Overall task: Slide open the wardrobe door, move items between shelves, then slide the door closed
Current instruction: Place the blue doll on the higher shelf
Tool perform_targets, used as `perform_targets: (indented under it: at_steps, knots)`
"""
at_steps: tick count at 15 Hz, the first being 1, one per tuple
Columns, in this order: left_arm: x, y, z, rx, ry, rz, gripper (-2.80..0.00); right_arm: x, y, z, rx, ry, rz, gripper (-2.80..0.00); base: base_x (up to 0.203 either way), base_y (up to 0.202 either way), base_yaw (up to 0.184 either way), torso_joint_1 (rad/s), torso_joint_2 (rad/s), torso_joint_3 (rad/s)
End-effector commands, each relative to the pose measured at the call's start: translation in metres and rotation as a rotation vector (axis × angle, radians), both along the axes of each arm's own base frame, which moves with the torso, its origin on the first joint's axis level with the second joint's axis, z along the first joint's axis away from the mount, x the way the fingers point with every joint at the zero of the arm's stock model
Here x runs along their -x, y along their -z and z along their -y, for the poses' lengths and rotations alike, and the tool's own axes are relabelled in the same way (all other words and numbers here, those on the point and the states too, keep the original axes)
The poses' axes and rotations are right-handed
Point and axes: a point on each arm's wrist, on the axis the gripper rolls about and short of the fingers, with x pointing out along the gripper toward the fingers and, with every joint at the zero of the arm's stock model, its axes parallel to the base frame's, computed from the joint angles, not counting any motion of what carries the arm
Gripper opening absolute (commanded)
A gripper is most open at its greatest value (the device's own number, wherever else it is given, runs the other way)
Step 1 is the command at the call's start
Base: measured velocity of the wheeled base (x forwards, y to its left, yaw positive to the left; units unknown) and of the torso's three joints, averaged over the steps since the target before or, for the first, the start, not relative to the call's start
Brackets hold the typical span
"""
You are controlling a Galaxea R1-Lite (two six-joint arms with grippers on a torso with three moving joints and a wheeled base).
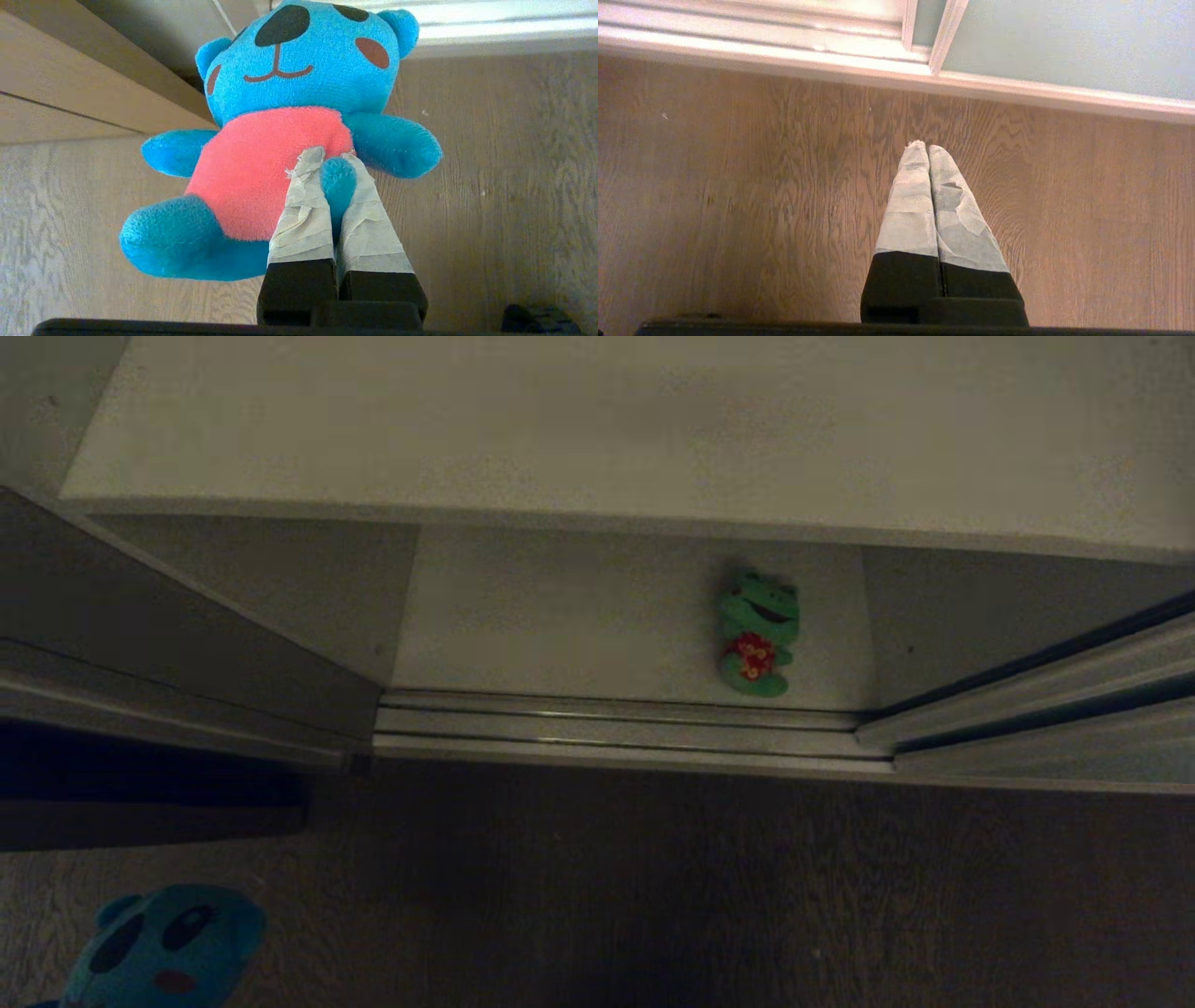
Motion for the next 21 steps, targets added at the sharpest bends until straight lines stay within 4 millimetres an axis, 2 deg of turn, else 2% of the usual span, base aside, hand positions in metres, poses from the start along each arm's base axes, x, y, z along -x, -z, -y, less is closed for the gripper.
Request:
perform_targets:
  at_steps: [1, 21]
  knots:
    - [-0.0003, 0.0000, 0.0000, -0.001, 0.000, -0.005, -2.80, 0.0000, 0.0005, 0.0000, 0.000, 0.000, 0.000, -2.80, 0.000, 0.000, 0.000, 0.002, 0.00, 0.197]
    - [-0.0003, -0.0002, 0.0000, 0.001, 0.000, -0.003, -2.80, 0.0000, 0.0005, 0.0000, 0.000, 0.000, 0.000, -2.80, 0.000, 0.000, 0.000, 0.003, 0.00, 0.203]
